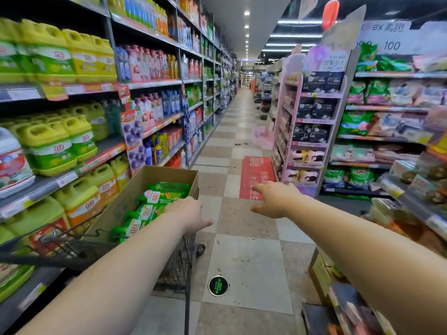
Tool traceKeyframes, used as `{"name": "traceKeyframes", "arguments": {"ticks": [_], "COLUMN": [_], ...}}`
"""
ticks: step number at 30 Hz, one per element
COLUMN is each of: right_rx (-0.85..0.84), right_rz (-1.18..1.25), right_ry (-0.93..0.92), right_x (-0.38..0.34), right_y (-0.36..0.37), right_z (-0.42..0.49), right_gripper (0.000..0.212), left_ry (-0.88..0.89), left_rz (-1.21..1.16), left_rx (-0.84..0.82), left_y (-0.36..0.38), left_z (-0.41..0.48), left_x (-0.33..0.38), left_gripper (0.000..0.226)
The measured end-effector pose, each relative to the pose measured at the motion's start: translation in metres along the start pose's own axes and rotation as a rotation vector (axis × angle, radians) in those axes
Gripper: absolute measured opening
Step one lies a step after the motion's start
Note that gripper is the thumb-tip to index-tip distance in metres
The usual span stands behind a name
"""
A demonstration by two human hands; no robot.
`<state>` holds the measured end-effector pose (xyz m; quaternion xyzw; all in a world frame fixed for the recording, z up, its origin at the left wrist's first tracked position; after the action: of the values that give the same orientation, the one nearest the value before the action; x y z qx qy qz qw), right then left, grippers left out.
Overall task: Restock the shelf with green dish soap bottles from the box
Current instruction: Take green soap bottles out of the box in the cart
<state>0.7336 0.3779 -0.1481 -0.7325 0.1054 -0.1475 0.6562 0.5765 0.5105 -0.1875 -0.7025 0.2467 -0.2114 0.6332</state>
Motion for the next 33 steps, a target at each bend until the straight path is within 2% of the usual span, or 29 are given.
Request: {"name": "traceKeyframes", "arguments": {"ticks": [18,21,29,33], "right_rx": [-0.094,-0.122,-0.167,-0.192], "right_rz": [0.014,-0.011,-0.072,-0.095], "right_ry": [-0.193,-0.274,-0.547,-0.649], "right_x": [0.039,0.044,0.076,0.094], "right_y": [0.024,0.035,0.049,0.051], "right_z": [0.293,0.344,0.466,0.517], "right_gripper": [0.065,0.064,0.061,0.061], "left_ry": [-0.101,-0.172,-0.498,-0.624], "left_rz": [-0.065,-0.065,-0.153,-0.201], "left_rx": [-0.127,-0.154,-0.29,-0.283], "left_y": [0.03,0.042,0.076,0.079], "left_z": [0.267,0.301,0.37,0.39], "left_x": [-0.018,-0.025,-0.033,-0.023], "left_gripper": [0.058,0.061,0.072,0.068]}}
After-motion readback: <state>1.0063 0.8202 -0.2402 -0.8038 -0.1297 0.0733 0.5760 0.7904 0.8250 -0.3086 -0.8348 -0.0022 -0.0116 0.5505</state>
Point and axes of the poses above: each hand's wrist, its own z-axis towards the middle knuckle, its own y-axis out of the palm, x = y × z, the point moved 2 cm from there along z, towards the middle knuckle, and after that the axes turned 9 degrees about -y, right-handed, at the moved point
